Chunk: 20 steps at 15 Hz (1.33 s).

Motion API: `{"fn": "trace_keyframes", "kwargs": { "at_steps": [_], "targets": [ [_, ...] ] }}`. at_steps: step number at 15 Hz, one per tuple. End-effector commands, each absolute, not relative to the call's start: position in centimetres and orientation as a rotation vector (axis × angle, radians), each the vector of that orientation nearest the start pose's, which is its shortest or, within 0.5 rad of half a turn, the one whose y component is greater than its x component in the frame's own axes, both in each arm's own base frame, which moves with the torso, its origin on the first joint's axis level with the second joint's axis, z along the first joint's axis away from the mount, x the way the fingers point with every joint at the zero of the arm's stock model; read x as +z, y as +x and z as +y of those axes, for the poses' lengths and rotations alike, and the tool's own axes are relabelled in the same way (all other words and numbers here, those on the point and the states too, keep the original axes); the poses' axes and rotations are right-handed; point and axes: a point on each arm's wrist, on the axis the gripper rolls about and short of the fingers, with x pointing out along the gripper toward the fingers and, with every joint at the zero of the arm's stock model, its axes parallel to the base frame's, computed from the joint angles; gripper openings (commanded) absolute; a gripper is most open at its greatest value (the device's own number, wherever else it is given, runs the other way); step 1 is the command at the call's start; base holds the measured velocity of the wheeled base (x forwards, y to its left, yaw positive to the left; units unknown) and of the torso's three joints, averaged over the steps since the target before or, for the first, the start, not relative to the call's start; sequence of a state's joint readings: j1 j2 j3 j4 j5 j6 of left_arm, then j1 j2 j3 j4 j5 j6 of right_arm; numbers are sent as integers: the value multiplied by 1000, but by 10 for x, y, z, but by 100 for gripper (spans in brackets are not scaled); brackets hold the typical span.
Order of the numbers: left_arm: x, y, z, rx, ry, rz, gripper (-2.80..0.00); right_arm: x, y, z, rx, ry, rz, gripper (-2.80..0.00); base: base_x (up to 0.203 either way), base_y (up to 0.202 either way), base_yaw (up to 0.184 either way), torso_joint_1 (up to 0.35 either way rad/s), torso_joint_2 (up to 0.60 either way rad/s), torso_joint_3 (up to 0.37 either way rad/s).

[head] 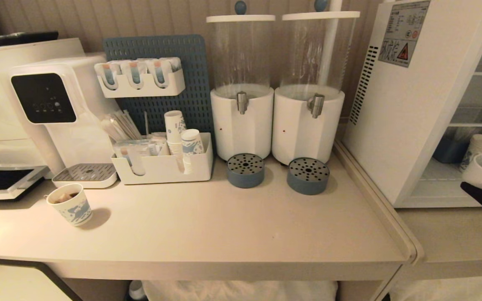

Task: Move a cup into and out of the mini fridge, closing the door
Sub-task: Put the ceramic cup in the freezer

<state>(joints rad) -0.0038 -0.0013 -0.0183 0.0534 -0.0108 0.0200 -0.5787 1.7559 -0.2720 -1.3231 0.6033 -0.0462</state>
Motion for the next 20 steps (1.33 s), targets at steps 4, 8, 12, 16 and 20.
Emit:
{"fn": "trace_keyframes", "kwargs": {
  "at_steps": [4,8,12,16,20],
  "targets": [
    [75,-24,0,-14,20,35,-280,92,231,-136,37,63,152,-280,0,0,0,0,0,0],
    [76,-24,0,-12,15,26,-280,86,247,-145,40,66,154,-280,0,0,0,0,0,0],
    [75,-23,0,-11,14,8,-280,87,263,-145,58,71,137,-280,0,0,0,0,0,0],
    [75,-23,0,-11,14,8,-280,83,279,-144,83,82,129,-280,0,0,0,0,0,0],
    [75,-23,0,-9,12,8,-280,75,302,-143,64,72,132,-280,0,0,0,0,0,0]
  ]
}}
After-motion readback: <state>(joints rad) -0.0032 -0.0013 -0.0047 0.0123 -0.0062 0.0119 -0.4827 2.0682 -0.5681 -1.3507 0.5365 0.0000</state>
